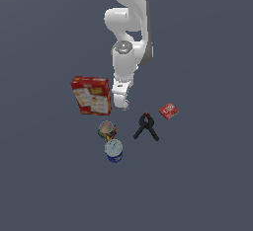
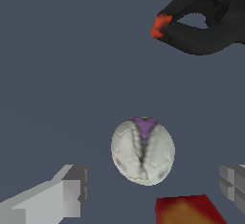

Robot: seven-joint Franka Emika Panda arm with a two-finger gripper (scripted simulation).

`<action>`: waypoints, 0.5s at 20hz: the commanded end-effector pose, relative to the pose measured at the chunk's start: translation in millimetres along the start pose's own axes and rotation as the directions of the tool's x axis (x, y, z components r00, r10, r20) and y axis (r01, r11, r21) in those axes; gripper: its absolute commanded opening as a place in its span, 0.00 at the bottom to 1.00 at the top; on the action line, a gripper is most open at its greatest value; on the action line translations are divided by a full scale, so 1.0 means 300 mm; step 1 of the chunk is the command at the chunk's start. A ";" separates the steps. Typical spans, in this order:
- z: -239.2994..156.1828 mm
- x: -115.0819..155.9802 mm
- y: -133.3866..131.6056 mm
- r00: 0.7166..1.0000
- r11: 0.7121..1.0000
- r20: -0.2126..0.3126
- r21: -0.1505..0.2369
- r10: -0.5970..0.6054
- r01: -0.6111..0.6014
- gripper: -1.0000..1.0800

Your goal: Pick up a designated object from a clutter of objects.

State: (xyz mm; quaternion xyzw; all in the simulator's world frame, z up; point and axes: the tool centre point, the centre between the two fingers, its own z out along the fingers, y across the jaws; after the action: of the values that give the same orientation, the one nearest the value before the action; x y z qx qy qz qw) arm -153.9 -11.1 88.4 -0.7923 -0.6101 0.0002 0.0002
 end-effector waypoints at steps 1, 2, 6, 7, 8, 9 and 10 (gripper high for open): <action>0.000 0.000 0.000 1.000 1.000 0.000 0.000 0.000 0.000 0.96; 0.001 0.000 0.000 1.000 1.000 0.000 0.000 0.000 0.000 0.96; 0.016 -0.001 -0.001 1.000 1.000 0.000 0.000 0.000 0.000 0.96; 0.023 0.000 -0.002 1.000 1.000 0.000 0.000 -0.001 0.001 0.96; 0.032 -0.001 -0.002 1.000 1.000 0.000 0.000 -0.001 0.001 0.96; 0.041 -0.001 -0.002 1.000 1.000 0.000 0.000 -0.001 0.001 0.96; 0.052 -0.001 -0.003 1.000 1.000 0.000 0.000 -0.002 0.002 0.96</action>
State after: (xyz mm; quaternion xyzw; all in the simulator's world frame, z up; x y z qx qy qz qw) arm -154.4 -11.2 77.2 -0.7921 -0.6105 0.0000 0.0000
